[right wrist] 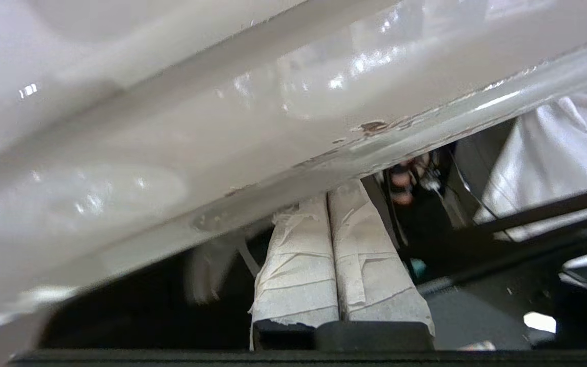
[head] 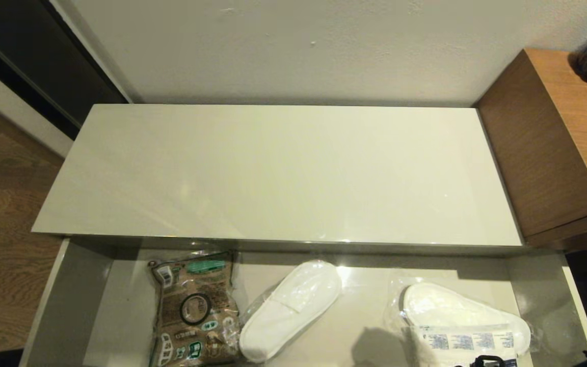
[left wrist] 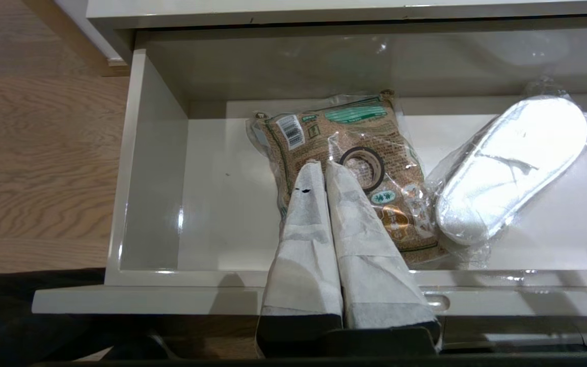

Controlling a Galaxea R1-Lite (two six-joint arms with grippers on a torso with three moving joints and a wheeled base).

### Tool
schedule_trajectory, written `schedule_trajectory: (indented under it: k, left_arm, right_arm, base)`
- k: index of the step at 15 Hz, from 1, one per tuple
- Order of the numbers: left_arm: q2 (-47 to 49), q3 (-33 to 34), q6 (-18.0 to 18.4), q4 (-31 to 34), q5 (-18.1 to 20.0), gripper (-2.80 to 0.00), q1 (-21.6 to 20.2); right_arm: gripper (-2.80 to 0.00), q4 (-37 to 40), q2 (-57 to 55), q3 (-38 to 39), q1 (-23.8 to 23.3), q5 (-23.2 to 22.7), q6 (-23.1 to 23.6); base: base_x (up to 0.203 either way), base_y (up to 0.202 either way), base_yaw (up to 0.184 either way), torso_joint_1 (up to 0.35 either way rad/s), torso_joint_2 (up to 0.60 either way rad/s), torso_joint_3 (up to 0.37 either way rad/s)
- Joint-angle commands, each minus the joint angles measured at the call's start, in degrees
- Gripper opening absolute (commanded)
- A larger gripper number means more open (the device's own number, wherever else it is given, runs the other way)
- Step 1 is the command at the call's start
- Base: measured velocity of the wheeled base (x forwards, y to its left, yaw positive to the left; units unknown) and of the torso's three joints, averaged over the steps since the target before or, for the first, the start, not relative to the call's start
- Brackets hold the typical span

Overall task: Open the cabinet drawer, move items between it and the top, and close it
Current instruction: Close the drawer

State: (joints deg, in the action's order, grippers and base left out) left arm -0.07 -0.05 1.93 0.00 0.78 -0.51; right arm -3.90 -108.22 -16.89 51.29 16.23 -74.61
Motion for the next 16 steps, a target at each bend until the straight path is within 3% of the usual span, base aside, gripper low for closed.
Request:
schedule_trajectory:
  k: [1, 4, 7, 11, 16]
  left_arm:
    - [0.07, 0.05, 0.01, 0.0, 0.01, -2.8, -0.02]
    - [0.07, -0.02, 0.01, 0.0, 0.01, -2.8, -0.02]
    - [0.07, 0.05, 0.01, 0.0, 0.01, -2.8, -0.02]
    - [0.07, 0.03, 0.01, 0.0, 0.01, -2.8, -0.02]
    - [0.07, 0.03, 0.01, 0.0, 0.01, -2.8, -0.02]
  right_arm:
    - [-2.8, -0.93, 0.28, -1.56, -2.81, 3.2, -0.55]
    - [-2.8, -0.94, 4.1, -3.28, -4.88, 4.67, 0.26]
    - [-2.8, -0.6, 9.02, -7.82, -8.15, 5.8, 4.47]
    - [-2.8, 0.32, 12.36, -17.13, -21.49, 5.15, 14.06]
    - [-2.8, 7.7, 14.62, -31.77, -30.52, 3.9, 21.07]
  base:
    - [0.0, 0.0, 0.0, 0.0, 0.0, 0.0]
    - [0.0, 0.0, 0.0, 0.0, 0.0, 0.0]
    - [0.0, 0.0, 0.0, 0.0, 0.0, 0.0]
    - [0.0, 0.0, 0.0, 0.0, 0.0, 0.0]
    - [0.0, 0.0, 0.0, 0.0, 0.0, 0.0]
